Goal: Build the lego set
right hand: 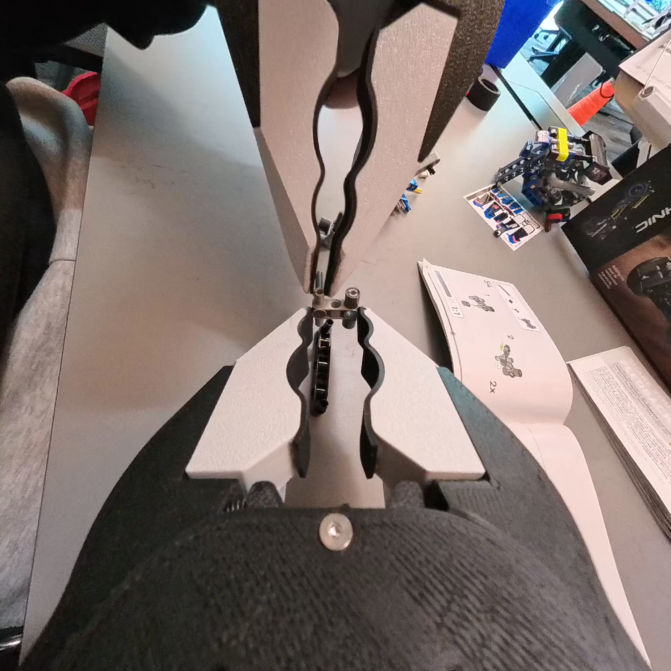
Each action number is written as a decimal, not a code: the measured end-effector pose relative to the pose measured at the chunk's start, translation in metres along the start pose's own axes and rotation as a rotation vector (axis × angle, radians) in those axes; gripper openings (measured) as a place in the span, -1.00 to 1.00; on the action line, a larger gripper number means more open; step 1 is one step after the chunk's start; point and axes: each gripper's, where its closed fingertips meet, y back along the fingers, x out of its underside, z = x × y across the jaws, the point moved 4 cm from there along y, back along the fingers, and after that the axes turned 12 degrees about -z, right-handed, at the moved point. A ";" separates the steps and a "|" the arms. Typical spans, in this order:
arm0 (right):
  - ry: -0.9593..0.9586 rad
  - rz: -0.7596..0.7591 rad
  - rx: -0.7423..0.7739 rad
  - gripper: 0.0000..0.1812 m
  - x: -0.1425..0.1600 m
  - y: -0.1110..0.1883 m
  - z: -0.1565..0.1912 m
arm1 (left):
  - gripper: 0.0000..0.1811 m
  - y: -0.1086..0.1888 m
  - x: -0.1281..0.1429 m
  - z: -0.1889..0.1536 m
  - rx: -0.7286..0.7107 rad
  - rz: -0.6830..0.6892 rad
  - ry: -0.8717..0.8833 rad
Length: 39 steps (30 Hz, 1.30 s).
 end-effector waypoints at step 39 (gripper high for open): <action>-0.077 0.066 -0.007 -0.74 0.008 0.002 0.000 | -0.99 -0.001 0.006 0.001 -0.090 0.010 0.019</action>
